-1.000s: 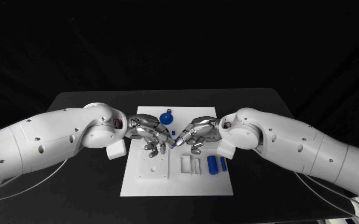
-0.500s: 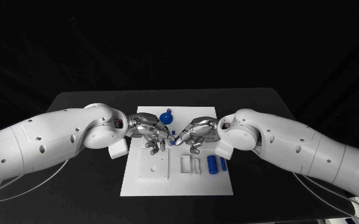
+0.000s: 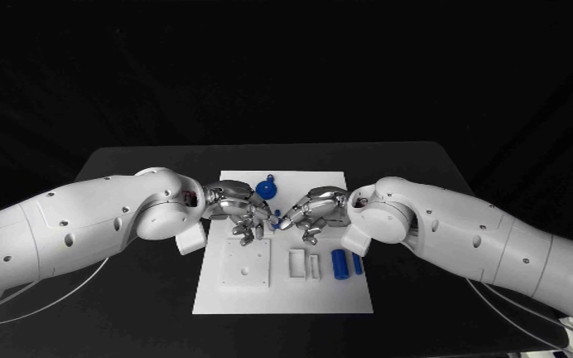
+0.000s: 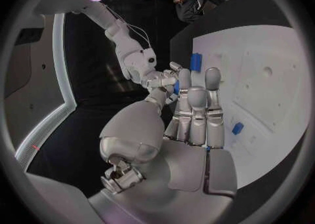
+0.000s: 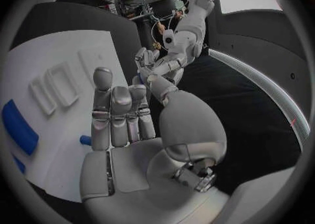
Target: Assemble the parts on the task board
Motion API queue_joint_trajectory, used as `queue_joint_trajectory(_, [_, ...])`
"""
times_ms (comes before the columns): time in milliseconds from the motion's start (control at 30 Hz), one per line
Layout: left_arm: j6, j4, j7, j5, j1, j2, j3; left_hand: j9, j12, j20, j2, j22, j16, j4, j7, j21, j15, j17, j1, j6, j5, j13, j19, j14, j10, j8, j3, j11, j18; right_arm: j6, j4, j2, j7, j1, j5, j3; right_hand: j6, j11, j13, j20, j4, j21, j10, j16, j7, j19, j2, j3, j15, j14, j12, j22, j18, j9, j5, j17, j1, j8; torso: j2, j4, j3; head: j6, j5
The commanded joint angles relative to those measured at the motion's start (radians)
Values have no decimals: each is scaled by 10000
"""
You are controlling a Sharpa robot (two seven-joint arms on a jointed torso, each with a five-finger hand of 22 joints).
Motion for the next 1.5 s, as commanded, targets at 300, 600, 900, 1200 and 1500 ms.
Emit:
queue_joint_trajectory(300, [-381,221,314,-265,21,77,28,311,-549,-124,-274,172,-112,-233,-915,241,-55,113,290,1467,194,-167,114,324,645,-734,-192,-134,-45,-858,55,-14,386,-42,286,-17,-53,11,-72,19,32,-115,-76,-59,1,-60,77,-110,4,-71,-77,206,12,12,162,-33,95,30,5,-1,-1,18,13])
queue_joint_trajectory(600, [-530,232,281,-400,21,100,26,290,-798,-158,-439,169,-161,-231,-960,276,-95,202,426,1737,265,-196,127,388,903,-971,-276,-172,-61,-927,69,-9,391,-45,307,-18,-37,10,-85,17,5,-135,-58,-49,2,-39,69,-29,2,-71,-52,233,9,10,164,-37,76,29,0,1,-5,27,19])
queue_joint_trajectory(900, [-1129,240,183,-501,21,115,25,334,-940,-225,-523,180,-153,-323,-1035,369,-166,254,308,2012,555,-215,257,562,1223,-1050,-220,-249,-60,-994,56,-29,303,-46,307,-21,-214,45,-325,37,68,-306,-269,-230,44,-94,4,-137,31,-211,-325,205,26,-5,270,-183,7,18,0,7,-7,33,22])
queue_joint_trajectory(1200, [-1974,272,-462,-580,21,115,24,679,-1580,-382,-670,166,-322,-1324,-1162,585,-332,696,-714,2717,506,-399,443,1110,1987,-1618,731,-403,-104,-1840,71,-145,454,-50,290,-28,-2543,536,-1682,491,917,-1475,-1246,-1516,631,-388,-386,-3686,477,-1302,-949,-438,256,-35,612,-1595,-56,22,0,4,-7,50,84])
queue_joint_trajectory(1500, [-2429,255,-1380,-496,22,113,23,1750,-2187,-506,-1350,159,-597,-1309,-1257,690,-419,1267,-1150,3352,212,-390,586,1526,2611,-2543,2294,-513,-145,-2780,86,-262,773,-71,220,-31,-3238,602,-2463,556,1365,-1874,-1440,-1300,696,-233,-147,-4954,526,-1430,-526,-546,302,-66,801,-2104,220,-14,1,1,1,62,124])
